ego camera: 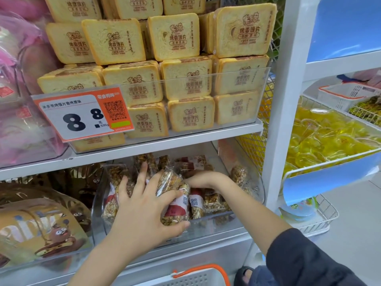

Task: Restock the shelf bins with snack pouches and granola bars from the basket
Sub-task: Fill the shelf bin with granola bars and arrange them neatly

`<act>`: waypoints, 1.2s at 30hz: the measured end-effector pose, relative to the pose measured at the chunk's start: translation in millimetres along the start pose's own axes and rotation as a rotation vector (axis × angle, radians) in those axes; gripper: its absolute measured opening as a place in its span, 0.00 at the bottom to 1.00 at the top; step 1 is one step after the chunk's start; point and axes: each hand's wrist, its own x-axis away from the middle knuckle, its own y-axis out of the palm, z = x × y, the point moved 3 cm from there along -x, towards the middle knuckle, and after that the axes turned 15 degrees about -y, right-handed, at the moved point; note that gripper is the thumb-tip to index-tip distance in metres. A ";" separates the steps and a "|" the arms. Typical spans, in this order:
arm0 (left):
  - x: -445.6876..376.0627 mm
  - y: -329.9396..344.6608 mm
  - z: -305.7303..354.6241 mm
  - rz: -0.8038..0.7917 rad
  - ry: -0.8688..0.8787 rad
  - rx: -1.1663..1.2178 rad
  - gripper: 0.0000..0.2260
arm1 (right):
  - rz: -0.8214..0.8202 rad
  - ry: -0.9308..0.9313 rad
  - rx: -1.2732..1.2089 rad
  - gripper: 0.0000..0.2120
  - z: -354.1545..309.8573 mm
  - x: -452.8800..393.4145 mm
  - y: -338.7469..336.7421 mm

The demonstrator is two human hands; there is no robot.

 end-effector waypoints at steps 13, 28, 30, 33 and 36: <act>0.2 0.9 -1.3 -0.004 -0.012 0.025 0.27 | 0.210 -0.009 -0.296 0.31 20.1 7.2 -12.5; 1.9 0.5 -2.5 -0.020 -0.015 0.028 0.27 | 0.386 -0.070 -0.328 0.15 15.3 68.3 -46.7; 2.3 0.5 -2.5 -0.023 -0.018 0.030 0.27 | 0.696 -0.068 -0.405 0.10 14.1 59.3 -54.7; 2.6 0.6 -2.5 -0.020 -0.022 0.026 0.27 | 0.948 -0.067 -0.286 0.09 6.6 37.9 -66.2; 1.8 -0.3 -1.8 -0.034 -0.016 0.029 0.27 | 0.932 -0.028 -0.372 0.11 9.2 9.6 -72.6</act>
